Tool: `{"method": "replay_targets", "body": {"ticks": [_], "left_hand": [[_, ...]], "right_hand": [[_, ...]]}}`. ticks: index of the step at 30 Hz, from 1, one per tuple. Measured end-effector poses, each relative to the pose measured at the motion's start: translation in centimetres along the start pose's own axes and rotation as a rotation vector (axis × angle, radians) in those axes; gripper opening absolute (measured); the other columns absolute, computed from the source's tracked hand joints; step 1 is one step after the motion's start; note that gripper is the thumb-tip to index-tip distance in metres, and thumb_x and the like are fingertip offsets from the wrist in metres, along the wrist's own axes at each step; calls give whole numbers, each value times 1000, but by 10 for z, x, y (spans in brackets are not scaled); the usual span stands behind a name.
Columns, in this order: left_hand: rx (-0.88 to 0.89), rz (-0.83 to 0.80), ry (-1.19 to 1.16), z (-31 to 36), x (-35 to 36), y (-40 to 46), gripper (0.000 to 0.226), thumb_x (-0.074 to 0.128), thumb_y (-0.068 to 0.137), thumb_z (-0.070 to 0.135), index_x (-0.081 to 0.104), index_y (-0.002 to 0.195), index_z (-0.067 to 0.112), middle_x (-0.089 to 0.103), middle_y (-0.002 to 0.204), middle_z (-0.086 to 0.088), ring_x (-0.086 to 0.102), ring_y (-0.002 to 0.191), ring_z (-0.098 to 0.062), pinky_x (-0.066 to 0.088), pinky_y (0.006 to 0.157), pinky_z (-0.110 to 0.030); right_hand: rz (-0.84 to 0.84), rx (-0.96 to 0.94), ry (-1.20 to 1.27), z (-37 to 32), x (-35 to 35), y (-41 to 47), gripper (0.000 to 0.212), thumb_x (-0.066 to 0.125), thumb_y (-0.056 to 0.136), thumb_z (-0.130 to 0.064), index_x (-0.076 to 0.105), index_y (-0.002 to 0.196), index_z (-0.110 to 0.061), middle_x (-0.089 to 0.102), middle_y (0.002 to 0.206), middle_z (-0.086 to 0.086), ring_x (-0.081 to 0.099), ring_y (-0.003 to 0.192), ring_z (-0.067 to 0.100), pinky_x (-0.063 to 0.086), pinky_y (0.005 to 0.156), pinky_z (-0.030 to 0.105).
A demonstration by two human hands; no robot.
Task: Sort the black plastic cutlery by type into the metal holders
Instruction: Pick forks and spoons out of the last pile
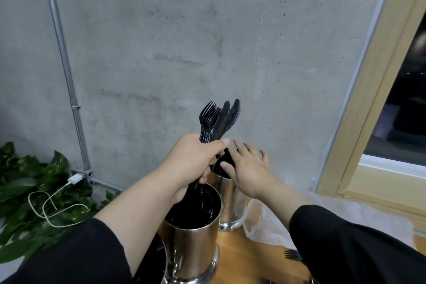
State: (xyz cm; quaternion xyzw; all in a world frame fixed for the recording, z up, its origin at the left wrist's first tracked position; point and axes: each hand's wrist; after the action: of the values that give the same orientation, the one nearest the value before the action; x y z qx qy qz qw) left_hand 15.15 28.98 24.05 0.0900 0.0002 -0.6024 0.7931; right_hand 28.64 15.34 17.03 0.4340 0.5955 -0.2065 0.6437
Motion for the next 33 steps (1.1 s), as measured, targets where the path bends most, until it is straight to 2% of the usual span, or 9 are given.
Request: {"method": "replay_targets", "body": {"ticks": [2, 5, 9, 12, 16, 21, 27, 31, 33], "left_hand": [[-17, -33, -55, 3, 0, -8, 25, 67, 99, 30, 62, 84, 11, 38, 57, 0, 32, 42, -14, 27, 39, -21], [-49, -74, -141, 11, 1, -22, 27, 67, 99, 36, 65, 90, 11, 40, 57, 2, 32, 42, -10, 26, 39, -20], [-98, -147, -235, 17, 5, -51, 35, 64, 97, 47, 63, 96, 11, 41, 58, 3, 30, 41, -8, 25, 39, -19], [-114, -177, -220, 9, 8, -81, 39, 63, 98, 49, 63, 96, 10, 41, 59, 2, 30, 42, -9, 25, 39, -20], [-140, -181, -223, -4, 15, -120, 43, 64, 96, 50, 68, 95, 7, 44, 61, 1, 31, 44, -11, 26, 40, -23], [-172, -187, -243, -13, 23, -156, 55, 58, 97, 57, 70, 103, 4, 50, 64, -2, 33, 43, -12, 26, 41, -23], [-115, -140, -171, -24, 24, -181, 53, 50, 105, 53, 66, 111, 3, 65, 70, -11, 46, 43, -19, 34, 43, -27], [-106, -42, -143, -20, 21, -194, 46, 50, 107, 44, 73, 101, 5, 77, 83, -16, 75, 70, -31, 61, 67, -40], [-60, 82, -107, -15, 8, -192, 49, 49, 108, 41, 75, 94, 1, 79, 86, -11, 78, 82, -26, 62, 79, -39]], "right_hand": [[168, -3, 187, -5, -12, -6, 53, 37, 103, -54, 44, 148, -27, 41, 155, -4, 33, 144, 21, 23, 116, 50], [294, 70, 713, -19, -40, -23, 32, 47, 102, -46, 66, 119, -26, 70, 112, -9, 63, 104, 8, 49, 94, 38], [272, 55, 1115, -46, -83, -68, 25, 52, 102, -40, 69, 100, -22, 71, 83, -11, 62, 70, 9, 48, 68, 31], [170, 14, 1375, -59, -106, -101, 50, 58, 96, -53, 61, 93, -3, 62, 72, 8, 57, 68, 22, 42, 67, 41], [108, 39, 1376, -68, -116, -137, 30, 64, 97, -38, 68, 90, -9, 57, 63, 5, 50, 60, 19, 41, 62, 37], [49, 92, 1417, -72, -113, -172, 28, 64, 98, -29, 63, 92, -1, 55, 66, 14, 48, 59, 24, 35, 63, 44], [36, 82, 1396, -75, -111, -204, 30, 55, 103, -23, 57, 108, 7, 60, 69, 13, 50, 58, 17, 41, 58, 29], [64, 78, 1380, -83, -114, -215, 28, 52, 104, -20, 57, 110, 7, 62, 68, 9, 53, 62, 22, 47, 63, 34], [119, 70, 1365, -90, -121, -213, 25, 53, 104, -22, 59, 106, 3, 62, 69, 9, 54, 64, 24, 47, 66, 40]]}}
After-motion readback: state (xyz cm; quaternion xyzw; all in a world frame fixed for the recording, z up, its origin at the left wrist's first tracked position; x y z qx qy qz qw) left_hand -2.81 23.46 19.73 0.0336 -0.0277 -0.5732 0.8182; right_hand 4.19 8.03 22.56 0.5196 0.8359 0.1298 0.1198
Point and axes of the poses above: each hand's wrist, its own y-axis towards the middle knuckle, its own x-axis out of the palm, z = x × y
